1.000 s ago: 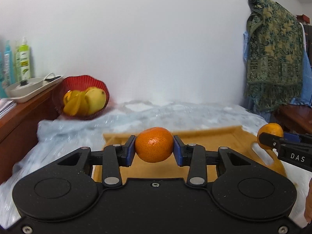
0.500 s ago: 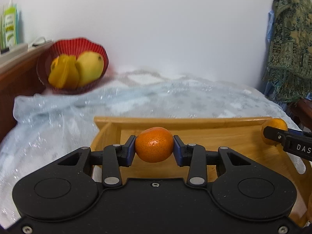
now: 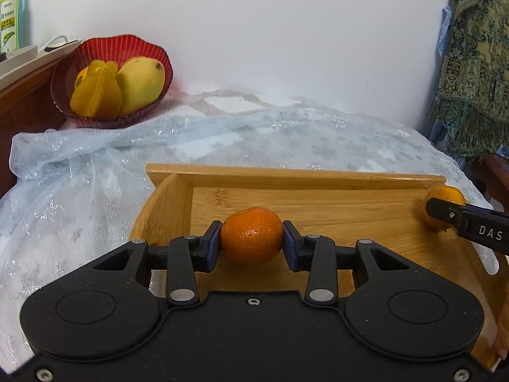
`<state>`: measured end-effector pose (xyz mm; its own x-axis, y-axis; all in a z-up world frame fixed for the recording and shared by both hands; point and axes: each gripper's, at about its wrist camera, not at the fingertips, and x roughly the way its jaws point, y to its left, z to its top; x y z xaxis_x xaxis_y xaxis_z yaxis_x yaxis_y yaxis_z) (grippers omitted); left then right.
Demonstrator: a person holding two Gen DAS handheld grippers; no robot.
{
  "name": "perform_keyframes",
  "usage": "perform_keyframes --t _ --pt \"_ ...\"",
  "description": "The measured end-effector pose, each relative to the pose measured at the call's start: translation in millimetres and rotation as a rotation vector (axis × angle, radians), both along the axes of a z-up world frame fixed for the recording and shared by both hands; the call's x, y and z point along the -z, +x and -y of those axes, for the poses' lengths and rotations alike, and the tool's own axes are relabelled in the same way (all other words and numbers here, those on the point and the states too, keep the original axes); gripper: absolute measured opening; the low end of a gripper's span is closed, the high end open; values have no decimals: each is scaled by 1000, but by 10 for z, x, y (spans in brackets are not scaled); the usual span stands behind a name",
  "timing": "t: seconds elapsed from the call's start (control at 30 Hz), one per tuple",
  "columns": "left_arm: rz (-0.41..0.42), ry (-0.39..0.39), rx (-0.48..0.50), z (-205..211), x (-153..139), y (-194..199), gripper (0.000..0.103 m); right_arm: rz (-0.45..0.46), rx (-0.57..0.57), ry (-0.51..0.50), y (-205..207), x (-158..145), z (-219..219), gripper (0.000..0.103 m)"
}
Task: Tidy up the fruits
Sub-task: 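Lift the tangerine with the left tool while the right tool carries the orange over the tray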
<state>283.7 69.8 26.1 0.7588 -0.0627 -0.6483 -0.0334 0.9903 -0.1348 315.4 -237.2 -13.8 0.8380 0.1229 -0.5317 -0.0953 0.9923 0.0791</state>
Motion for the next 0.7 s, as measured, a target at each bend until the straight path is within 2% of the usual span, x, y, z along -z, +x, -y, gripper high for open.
perform_keyframes --t 0.3,0.6,0.7 --pt "-7 29 17 46 0 12 38 -17 4 -15 -7 -21 -28 55" --pt "-20 3 35 22 -18 14 38 -35 11 2 -12 -30 -8 56" --pt "-28 18 50 35 -20 13 38 -39 13 3 -18 -31 -11 56"
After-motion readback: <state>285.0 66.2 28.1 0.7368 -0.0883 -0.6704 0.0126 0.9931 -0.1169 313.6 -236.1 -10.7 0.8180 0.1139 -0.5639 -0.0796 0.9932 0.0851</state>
